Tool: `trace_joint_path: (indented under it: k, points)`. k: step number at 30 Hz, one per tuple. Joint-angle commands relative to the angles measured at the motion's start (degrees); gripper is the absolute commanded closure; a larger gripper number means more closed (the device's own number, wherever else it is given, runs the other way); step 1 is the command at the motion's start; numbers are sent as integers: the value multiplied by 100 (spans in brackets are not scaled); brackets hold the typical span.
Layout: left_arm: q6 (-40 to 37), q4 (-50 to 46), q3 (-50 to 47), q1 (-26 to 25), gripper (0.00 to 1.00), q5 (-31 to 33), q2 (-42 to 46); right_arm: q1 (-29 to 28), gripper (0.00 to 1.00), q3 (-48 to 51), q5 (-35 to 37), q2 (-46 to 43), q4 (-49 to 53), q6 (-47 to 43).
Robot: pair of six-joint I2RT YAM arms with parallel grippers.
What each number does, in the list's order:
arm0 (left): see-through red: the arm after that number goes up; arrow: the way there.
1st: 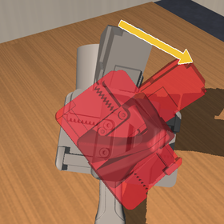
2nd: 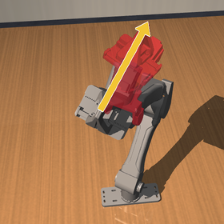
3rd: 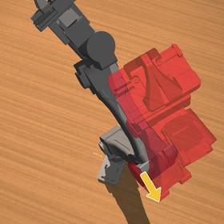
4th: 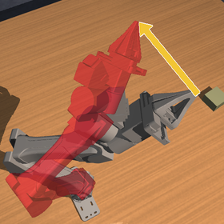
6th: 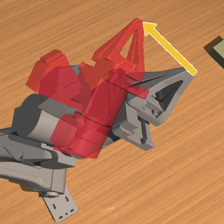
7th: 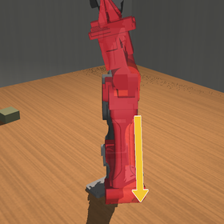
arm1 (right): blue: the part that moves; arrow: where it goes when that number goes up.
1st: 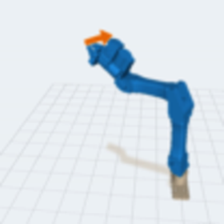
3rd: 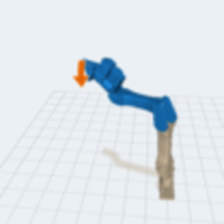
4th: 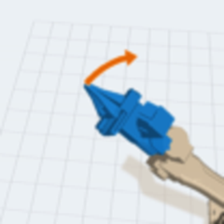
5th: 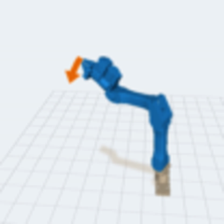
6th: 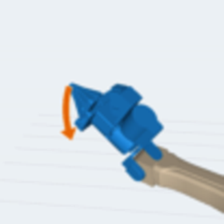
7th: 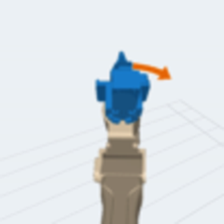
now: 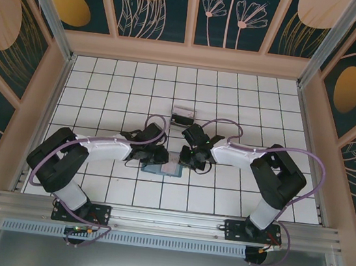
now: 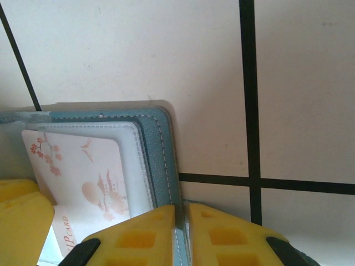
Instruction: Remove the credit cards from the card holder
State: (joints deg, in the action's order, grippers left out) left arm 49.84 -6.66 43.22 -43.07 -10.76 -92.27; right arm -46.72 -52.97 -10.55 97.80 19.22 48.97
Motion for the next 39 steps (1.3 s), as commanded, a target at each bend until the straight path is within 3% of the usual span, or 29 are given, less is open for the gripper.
trace_joint_path:
  k: [1,7,23,32,39]
  points:
    - [113,251,-200,30,75,-230,-113,-21,85,103,44,159,196,-13]
    - [165,826,-627,108,77,-497,99,-22,85,102,44,166,207,-16]
    - [301,2886,-1711,649,81,-2011,115,-24,85,88,18,185,222,6]
    - [126,3189,-1765,838,81,-2566,-346,-25,86,25,35,170,284,-5]
    - [-373,2392,-1445,919,80,-2431,-562,-22,86,2,26,182,291,-18]
